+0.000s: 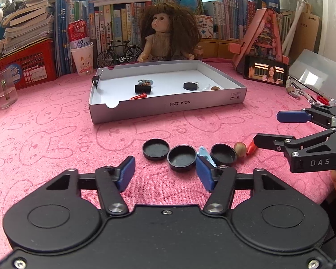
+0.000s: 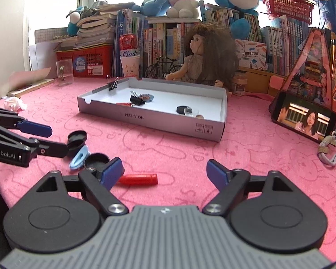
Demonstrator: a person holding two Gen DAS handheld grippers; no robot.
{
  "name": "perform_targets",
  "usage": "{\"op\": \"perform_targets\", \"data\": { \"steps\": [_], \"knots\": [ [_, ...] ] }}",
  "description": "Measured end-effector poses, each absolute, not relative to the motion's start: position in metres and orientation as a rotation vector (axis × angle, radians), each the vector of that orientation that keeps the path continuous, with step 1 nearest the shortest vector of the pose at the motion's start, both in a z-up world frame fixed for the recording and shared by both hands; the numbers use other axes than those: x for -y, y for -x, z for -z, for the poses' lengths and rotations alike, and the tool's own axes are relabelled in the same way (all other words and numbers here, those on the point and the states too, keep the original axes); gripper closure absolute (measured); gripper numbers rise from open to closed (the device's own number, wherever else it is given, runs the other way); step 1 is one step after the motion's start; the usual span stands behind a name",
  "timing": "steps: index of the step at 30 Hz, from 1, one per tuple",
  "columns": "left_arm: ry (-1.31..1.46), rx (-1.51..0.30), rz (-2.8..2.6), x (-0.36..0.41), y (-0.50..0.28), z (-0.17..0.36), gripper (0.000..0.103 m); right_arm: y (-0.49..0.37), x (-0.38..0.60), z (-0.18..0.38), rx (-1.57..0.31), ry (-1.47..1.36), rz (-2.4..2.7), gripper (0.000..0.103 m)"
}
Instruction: Organize rigid objects
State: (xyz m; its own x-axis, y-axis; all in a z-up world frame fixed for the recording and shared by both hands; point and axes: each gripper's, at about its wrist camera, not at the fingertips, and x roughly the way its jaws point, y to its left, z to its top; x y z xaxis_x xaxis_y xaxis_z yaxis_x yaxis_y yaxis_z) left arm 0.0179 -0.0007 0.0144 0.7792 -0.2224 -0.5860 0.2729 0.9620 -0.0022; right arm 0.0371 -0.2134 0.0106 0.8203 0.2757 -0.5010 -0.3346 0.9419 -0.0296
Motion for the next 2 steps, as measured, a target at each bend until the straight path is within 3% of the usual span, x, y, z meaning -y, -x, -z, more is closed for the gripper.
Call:
{"op": "perform_targets", "data": {
  "steps": [2],
  "knots": [
    [-0.087, -0.627, 0.276, 0.0040, -0.0181, -0.0131, 0.056, -0.0359, 0.2125, -0.0071, -0.523, 0.125, -0.321, 0.014]
  ]
}}
